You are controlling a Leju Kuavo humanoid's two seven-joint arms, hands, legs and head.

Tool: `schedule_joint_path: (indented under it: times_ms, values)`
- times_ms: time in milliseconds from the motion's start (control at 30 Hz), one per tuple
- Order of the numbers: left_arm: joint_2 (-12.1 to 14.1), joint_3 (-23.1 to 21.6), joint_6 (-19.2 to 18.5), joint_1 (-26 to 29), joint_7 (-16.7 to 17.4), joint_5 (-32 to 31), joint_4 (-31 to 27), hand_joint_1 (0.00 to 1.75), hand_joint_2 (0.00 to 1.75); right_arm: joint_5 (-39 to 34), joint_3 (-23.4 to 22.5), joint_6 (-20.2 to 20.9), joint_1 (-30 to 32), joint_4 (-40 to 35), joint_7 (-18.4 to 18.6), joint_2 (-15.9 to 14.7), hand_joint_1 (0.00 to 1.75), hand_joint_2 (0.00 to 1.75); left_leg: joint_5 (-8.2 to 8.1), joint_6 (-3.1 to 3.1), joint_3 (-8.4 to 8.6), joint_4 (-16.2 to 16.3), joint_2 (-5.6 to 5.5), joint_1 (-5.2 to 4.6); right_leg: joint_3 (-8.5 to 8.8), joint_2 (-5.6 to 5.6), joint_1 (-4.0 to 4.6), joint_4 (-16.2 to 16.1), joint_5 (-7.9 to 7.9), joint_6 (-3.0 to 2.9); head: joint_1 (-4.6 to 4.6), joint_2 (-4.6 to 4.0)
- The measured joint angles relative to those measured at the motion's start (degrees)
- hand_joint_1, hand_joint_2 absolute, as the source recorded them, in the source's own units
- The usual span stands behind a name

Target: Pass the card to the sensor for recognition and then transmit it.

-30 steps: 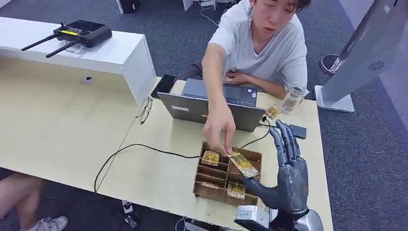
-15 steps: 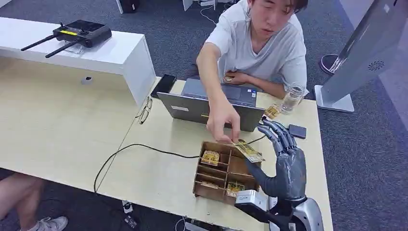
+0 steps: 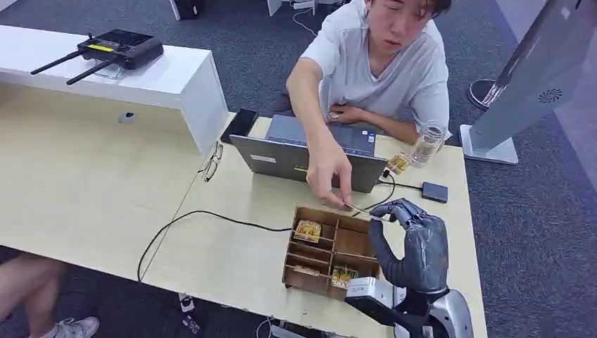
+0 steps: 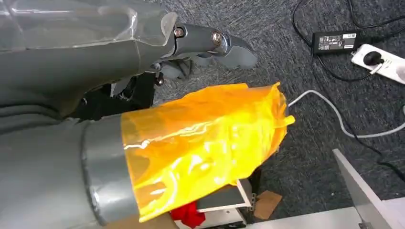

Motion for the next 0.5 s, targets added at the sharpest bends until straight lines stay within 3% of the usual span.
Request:
schedule_joint_path:
  times_ms: [267, 500]
  values:
    - [0.2, 0.0, 0.1, 0.0, 0.0, 0.3, 0.0, 0.0, 0.0, -2.2, 0.0, 1.5, 0.1, -0.2, -0.4, 0.0, 1.75, 1.75, 0.0, 0.0, 0.0, 0.0, 0.0, 0.0, 0.0, 0.0, 0.0, 0.0, 0.0, 0.0, 0.02, 0.0]
    - [0.2, 0.0, -0.3, 0.1, -0.4, 1.4, 0.0, 0.0, 0.0, -13.5, -0.3, 8.9, 1.7, -2.1, -1.5, -0.6, 1.75, 1.75, 0.0, 0.0, -0.01, 0.0, 0.0, 0.0, -0.02, 0.0, 0.0, 0.0, 0.0, 0.0, 0.0, 0.0]
